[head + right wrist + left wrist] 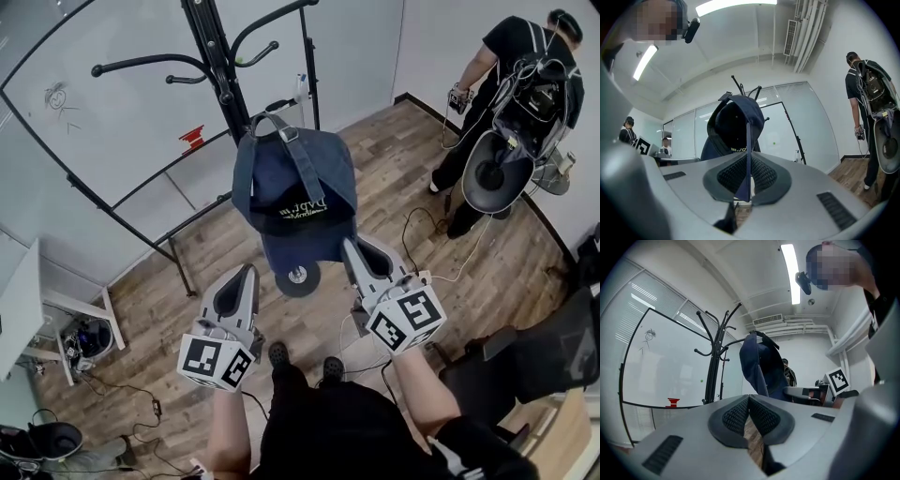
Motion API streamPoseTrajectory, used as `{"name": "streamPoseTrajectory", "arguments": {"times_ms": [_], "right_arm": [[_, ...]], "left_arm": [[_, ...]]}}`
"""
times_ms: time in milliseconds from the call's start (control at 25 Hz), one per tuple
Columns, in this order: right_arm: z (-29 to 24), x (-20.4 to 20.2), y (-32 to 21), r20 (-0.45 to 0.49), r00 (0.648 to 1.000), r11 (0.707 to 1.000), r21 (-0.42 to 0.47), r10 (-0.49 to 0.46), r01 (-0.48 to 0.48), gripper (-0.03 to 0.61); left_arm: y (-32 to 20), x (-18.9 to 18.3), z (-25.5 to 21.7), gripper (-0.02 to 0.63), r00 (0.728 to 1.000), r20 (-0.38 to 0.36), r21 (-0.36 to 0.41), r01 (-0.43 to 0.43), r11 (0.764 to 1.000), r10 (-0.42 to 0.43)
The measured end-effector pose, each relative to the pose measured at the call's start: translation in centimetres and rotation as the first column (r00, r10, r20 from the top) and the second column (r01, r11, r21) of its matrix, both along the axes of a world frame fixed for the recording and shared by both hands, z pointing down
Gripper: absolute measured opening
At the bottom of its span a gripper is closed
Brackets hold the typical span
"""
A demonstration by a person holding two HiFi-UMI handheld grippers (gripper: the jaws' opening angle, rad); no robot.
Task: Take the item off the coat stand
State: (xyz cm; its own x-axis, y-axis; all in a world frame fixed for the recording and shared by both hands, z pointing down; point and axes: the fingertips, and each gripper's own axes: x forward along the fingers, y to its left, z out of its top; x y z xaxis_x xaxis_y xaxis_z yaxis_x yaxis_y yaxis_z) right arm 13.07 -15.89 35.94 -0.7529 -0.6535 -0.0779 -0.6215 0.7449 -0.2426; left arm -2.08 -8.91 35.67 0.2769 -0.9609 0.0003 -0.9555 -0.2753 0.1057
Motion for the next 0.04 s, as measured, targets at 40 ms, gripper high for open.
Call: {"name": "streamPoseTrajectory", "arguments": {"times_ms": [40], "right_arm": [[-0.29,-0.73,-0.16,-0.004,1.000,1.000,-0.001,-0.001,0.001,0.043]], "left_arm": [[-0.18,-0.72,-0.21,0.015,1.000,-0.004,-0.003,-0.001,1.000,0.001]]}}
